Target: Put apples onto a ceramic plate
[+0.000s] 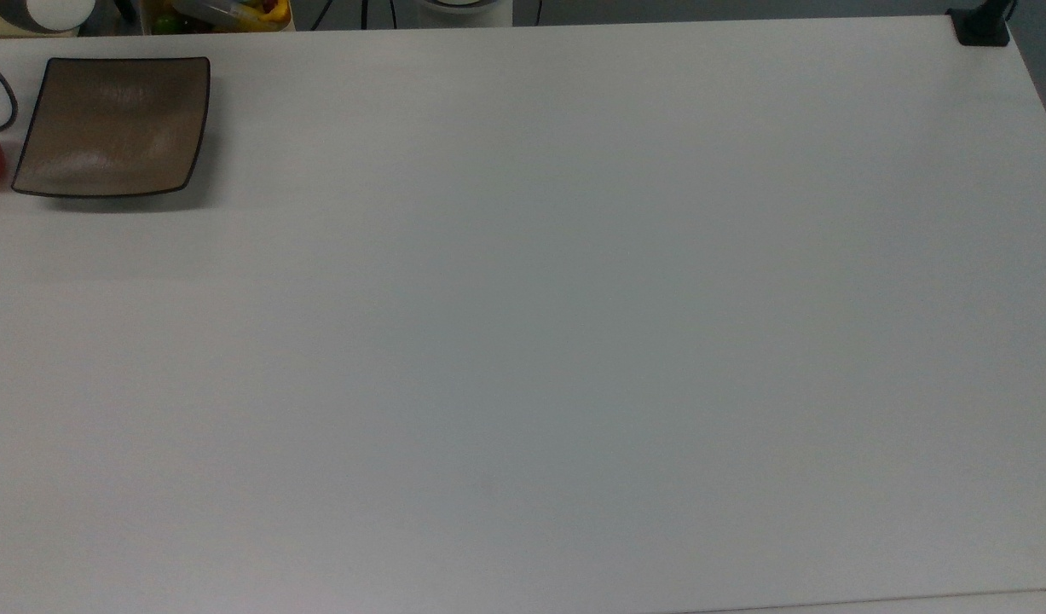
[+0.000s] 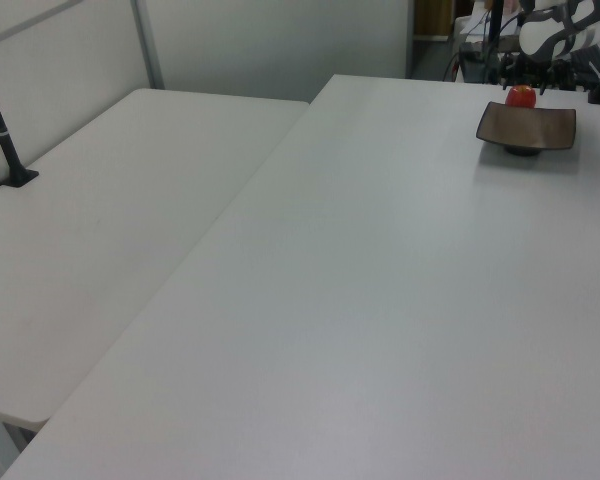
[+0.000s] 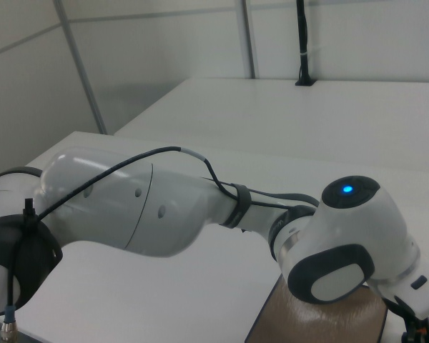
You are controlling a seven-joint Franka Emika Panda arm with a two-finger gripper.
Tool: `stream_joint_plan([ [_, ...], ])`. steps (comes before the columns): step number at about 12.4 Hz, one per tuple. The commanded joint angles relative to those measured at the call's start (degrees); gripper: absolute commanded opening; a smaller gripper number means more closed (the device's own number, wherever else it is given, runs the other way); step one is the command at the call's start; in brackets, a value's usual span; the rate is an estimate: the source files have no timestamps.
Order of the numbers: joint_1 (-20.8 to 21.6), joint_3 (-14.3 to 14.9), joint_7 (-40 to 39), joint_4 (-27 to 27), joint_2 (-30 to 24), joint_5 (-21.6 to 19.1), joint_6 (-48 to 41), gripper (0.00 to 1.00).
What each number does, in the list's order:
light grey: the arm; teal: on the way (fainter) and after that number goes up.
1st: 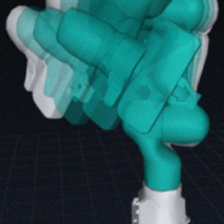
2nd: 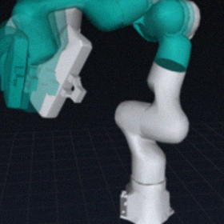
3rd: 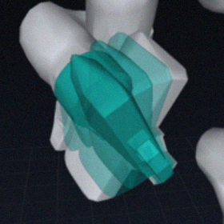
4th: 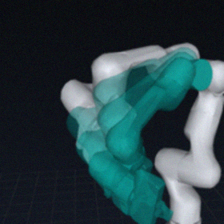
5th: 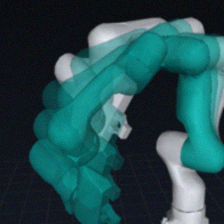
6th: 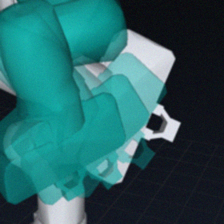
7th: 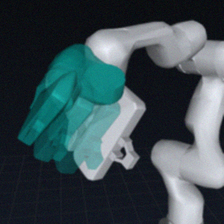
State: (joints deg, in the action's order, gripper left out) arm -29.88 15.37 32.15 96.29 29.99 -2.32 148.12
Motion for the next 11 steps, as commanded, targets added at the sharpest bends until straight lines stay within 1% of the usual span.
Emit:
stream_joint_plan([
  [1, 0.5, 0.4, 0.6, -0.8, 1.8, 0.2, 1.0, 1.0],
  [3, 0.5, 0.4, 0.5, -0.8, 1.9, 0.8, 1.0, 1.0],
  [4, 0.6, 0.4, 0.4, -0.8, 1.9, 1.6, 1.0, 0.85],
  [5, 0.5, 0.4, 0.0, -0.8, 1.9, 1.9, 1.0, 0.74],
  [6, 0.6, 0.4, -0.5, -0.8, 1.9, 1.9, 1.0, 0.65],
  [11, 0.5, 0.3, -0.4, -0.8, 0.9, 1.4, 0.9, 0.64],
])
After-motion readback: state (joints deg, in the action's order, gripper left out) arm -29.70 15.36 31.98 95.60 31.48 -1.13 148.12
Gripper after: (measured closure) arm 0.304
